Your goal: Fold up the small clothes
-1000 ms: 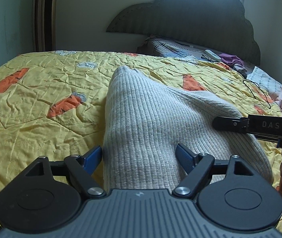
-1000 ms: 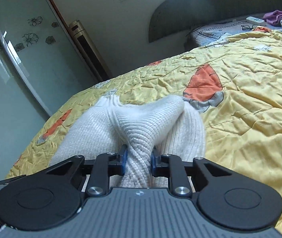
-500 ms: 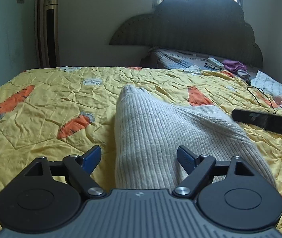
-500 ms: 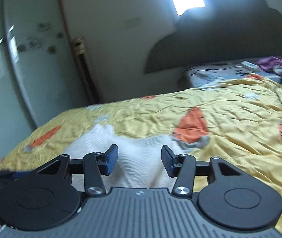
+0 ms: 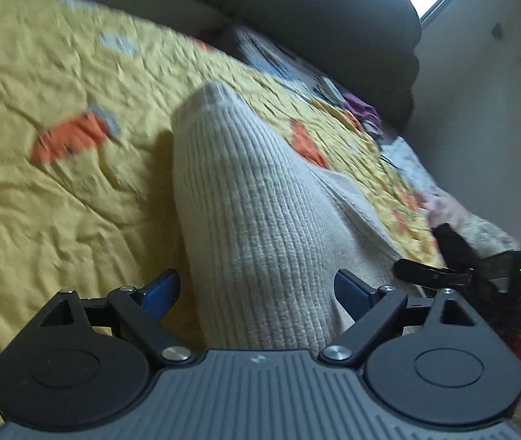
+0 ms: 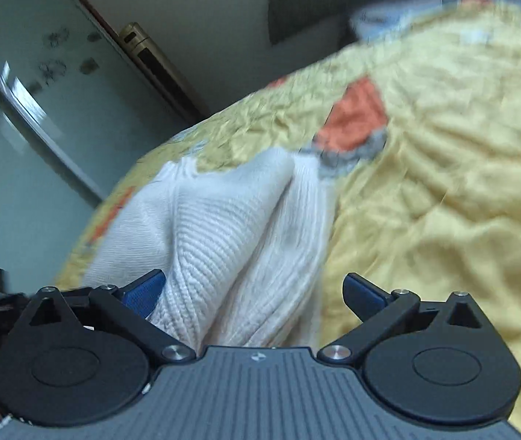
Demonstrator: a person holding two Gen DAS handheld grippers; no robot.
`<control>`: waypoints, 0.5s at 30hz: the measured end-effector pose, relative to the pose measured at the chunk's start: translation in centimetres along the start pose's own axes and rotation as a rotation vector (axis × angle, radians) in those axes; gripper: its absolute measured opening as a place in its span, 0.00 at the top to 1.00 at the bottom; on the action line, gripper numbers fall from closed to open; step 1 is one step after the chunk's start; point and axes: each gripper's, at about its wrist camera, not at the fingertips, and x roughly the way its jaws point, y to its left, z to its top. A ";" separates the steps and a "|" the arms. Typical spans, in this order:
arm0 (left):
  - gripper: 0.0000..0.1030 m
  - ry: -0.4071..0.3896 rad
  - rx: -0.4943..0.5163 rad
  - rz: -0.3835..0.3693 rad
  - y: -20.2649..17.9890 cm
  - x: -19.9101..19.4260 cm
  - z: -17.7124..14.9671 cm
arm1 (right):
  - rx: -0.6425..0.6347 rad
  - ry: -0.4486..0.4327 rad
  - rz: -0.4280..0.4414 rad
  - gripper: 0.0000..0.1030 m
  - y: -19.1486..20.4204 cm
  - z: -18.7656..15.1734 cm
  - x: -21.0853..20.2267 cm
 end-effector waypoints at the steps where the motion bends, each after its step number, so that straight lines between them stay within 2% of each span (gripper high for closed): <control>1: 0.11 0.024 -0.012 -0.032 0.5 0.5 0.1 | 0.029 0.031 0.034 0.01 -0.5 0.0 0.7; 4: 0.11 0.062 -0.047 -0.101 1.8 2.0 0.2 | -0.008 0.067 0.110 0.01 -0.3 0.0 2.1; 6: 0.11 0.082 -0.089 -0.160 2.7 2.9 0.3 | -0.039 0.094 0.123 0.01 0.3 0.2 3.0; 8: 0.10 0.078 -0.109 -0.185 2.9 3.5 0.5 | -0.075 0.122 0.135 0.01 1.0 0.8 4.2; 12: 0.08 0.074 -0.072 -0.168 2.0 4.4 0.9 | -0.051 0.110 0.188 0.02 1.0 1.7 5.9; 14: 0.15 0.063 -0.030 -0.122 1.1 4.4 0.7 | -0.047 0.087 0.196 0.02 0.9 1.8 6.0; 15: 0.22 0.053 0.002 -0.094 0.6 4.2 0.4 | -0.054 0.081 0.191 0.04 1.1 1.6 6.0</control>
